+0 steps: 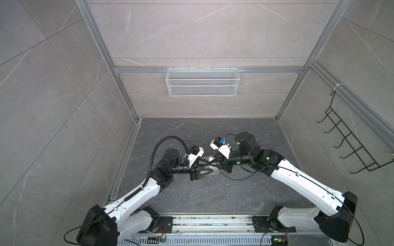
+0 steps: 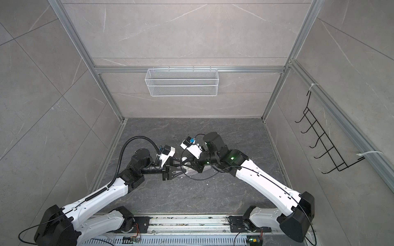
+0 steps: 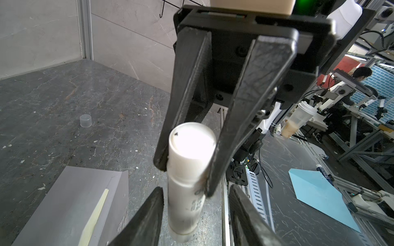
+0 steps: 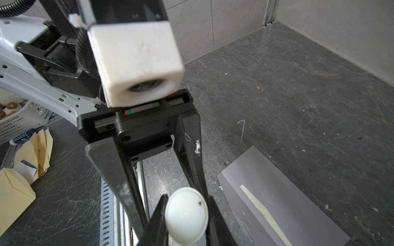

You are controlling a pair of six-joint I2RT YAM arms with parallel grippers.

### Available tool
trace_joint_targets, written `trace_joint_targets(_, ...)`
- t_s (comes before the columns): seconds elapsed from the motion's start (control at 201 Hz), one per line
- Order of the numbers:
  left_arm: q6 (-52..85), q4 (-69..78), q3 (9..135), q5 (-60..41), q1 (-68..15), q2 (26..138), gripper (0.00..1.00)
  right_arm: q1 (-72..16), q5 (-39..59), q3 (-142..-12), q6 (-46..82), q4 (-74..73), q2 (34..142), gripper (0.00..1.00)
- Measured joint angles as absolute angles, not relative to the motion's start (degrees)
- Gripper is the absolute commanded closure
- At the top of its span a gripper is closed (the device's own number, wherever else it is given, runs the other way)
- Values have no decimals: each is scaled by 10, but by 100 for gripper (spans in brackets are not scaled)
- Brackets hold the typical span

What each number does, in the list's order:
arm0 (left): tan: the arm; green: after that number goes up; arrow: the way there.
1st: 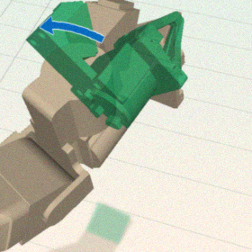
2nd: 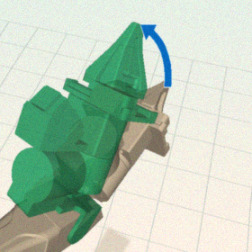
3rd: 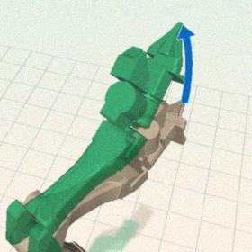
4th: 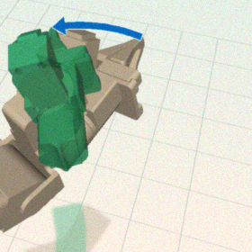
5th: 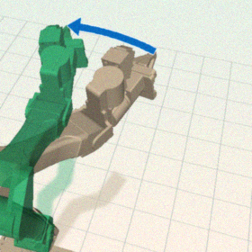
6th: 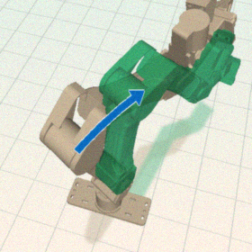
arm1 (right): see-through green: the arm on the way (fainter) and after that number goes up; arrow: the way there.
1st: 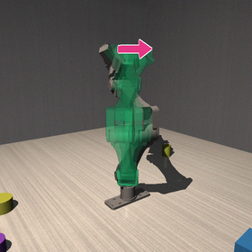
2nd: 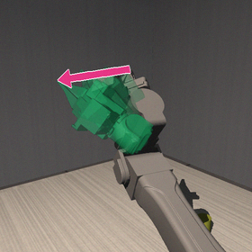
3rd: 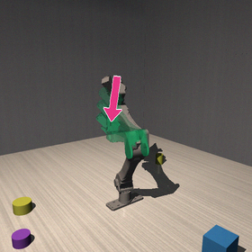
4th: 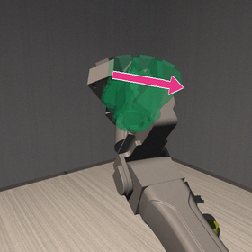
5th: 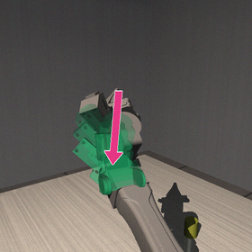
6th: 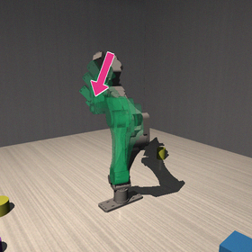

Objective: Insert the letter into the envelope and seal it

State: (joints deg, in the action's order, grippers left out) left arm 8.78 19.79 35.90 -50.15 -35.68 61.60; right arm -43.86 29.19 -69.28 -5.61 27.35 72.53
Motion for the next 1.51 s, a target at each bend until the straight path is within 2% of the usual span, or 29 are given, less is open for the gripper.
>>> trace_joint_targets(0.647,100,211,367,-513,-357,640,60,-439,299,-693,-56,272,733,93)
trace_joint_targets(0.857,104,212,368,-514,-357,648,72,-439,298,-693,-50,270,736,93)
trace_joint_targets(1.19,102,215,368,-515,-357,649,100,-439,296,-693,-42,267,737,92)
trace_joint_targets(1.27,102,215,368,-514,-357,649,100,-439,296,-693,-41,266,737,92)
trace_joint_targets(1.414,103,216,368,-511,-357,649,73,-439,293,-693,-41,264,737,94)
trace_joint_targets(1.514,107,222,368,-510,-356,649,66,-439,291,-693,-37,259,737,95)
